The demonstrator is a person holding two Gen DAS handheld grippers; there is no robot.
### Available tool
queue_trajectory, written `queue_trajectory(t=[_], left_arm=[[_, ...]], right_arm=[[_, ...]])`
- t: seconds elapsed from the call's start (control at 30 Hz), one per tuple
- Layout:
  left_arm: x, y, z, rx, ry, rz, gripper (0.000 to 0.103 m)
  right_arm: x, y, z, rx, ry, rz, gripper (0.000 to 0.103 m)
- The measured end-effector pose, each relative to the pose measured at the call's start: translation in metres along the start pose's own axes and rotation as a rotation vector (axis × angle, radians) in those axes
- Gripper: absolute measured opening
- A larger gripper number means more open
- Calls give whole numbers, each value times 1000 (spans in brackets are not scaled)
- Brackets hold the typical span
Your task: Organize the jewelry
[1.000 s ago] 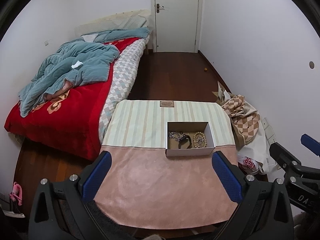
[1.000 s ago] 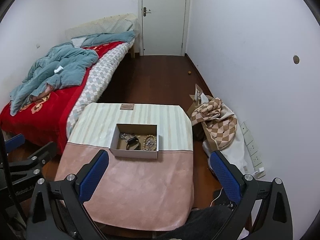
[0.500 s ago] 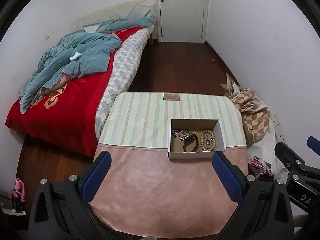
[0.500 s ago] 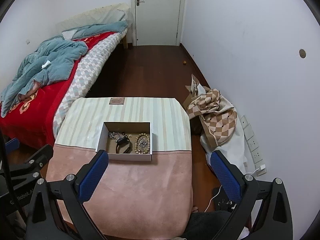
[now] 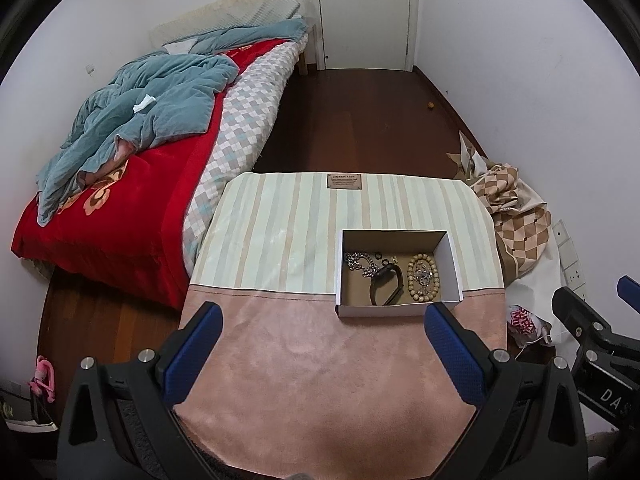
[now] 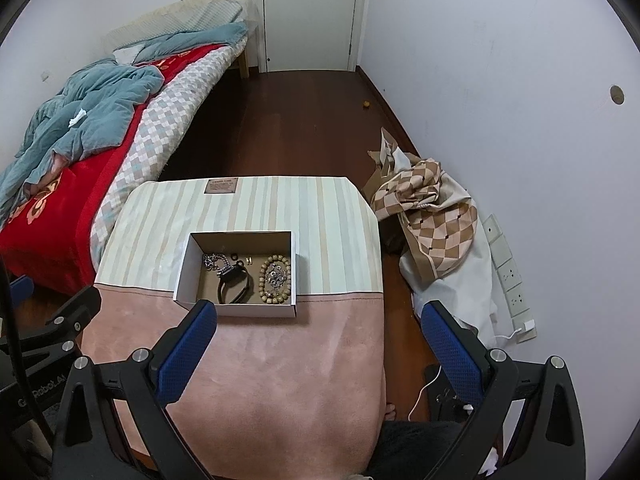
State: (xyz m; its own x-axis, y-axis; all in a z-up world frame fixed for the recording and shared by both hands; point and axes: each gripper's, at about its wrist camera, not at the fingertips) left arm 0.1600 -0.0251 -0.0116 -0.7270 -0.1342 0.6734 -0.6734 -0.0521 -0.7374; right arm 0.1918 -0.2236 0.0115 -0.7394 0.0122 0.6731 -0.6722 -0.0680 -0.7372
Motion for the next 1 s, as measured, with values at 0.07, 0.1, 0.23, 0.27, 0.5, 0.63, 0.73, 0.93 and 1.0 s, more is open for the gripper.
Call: queue_trajectory(t=[0.07,0.1,0.23,0.27,0.5,0.63,0.73,0.93,1.0], left_arm=[[-1,-1,0,1,2,-5,103],[-2,-1,0,2,3,-7,103],[-4,-1,1,5,11,-15,103],[-4,-1,1,5,12,-16,103],[-3,-3,0,11,13,-14,103],[-2,-5,0,12,11,-10,103],[-2,-5,0,11,11,-8,103],[0,-6,-1,13,11,-9,103],[0,-6,-1,12,12,-8,103]], right_arm=[[0,0,0,-2,0,-2,103],[-2,0,0,-2,0,-3,103],[-2,1,0,0,-3,-7,103],[-3,1,0,0,-5,-9,103],[-2,0,-2,3,-7,-8,103],[-1,0,-3,3,-9,-7,103],[0,0,-3,1,-8,-7,103],[1,0,-3,2,-9,-7,103],[1,-1,-3,1,-7,-5,103]])
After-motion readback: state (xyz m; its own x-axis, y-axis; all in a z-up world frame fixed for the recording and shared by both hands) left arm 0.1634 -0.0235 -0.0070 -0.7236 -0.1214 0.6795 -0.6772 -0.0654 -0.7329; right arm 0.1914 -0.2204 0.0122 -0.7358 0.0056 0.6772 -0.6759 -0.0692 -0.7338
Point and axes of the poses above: each gripper's, at about its wrist camera, not at the fingertips, and x roughly against the way its jaws point, z to its right, y to its underside, and after that the axes turned 15 degrees about z, right-handed
